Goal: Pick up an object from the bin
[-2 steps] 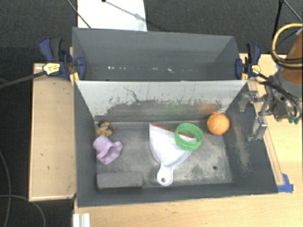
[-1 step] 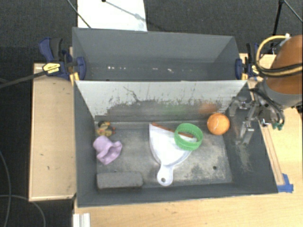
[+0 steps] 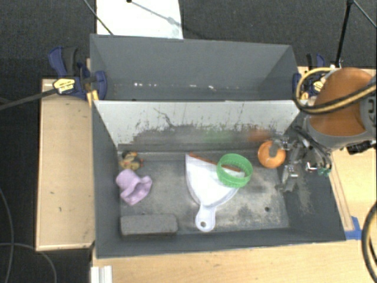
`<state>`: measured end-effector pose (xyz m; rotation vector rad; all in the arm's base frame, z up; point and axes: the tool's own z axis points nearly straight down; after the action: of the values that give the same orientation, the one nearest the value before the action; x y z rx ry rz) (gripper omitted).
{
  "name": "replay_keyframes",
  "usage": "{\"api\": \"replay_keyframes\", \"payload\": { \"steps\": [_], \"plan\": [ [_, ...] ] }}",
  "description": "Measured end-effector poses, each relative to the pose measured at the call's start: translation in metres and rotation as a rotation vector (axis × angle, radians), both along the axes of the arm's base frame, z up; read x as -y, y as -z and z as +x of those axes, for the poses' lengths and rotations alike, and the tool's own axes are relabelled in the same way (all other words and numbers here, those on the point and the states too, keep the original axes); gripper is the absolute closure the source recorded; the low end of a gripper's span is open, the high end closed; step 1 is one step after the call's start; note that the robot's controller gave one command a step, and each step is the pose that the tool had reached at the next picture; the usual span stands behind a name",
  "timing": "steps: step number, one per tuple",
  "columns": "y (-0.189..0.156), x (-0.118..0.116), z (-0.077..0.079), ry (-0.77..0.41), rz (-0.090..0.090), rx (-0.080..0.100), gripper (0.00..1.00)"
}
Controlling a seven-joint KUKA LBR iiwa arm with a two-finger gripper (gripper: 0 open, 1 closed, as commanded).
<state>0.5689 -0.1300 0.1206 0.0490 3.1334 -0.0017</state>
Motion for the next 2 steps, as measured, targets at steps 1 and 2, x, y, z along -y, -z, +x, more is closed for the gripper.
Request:
{"api": "replay_keyframes", "payload": {
  "steps": [1,2],
  "plan": [
    [0.028,-0.04,-0.006,0.125,0.002,0.007,0.0],
    [0.038,-0.066,-0.01,0.277,0.005,-0.007,0.0]
  ]
}}
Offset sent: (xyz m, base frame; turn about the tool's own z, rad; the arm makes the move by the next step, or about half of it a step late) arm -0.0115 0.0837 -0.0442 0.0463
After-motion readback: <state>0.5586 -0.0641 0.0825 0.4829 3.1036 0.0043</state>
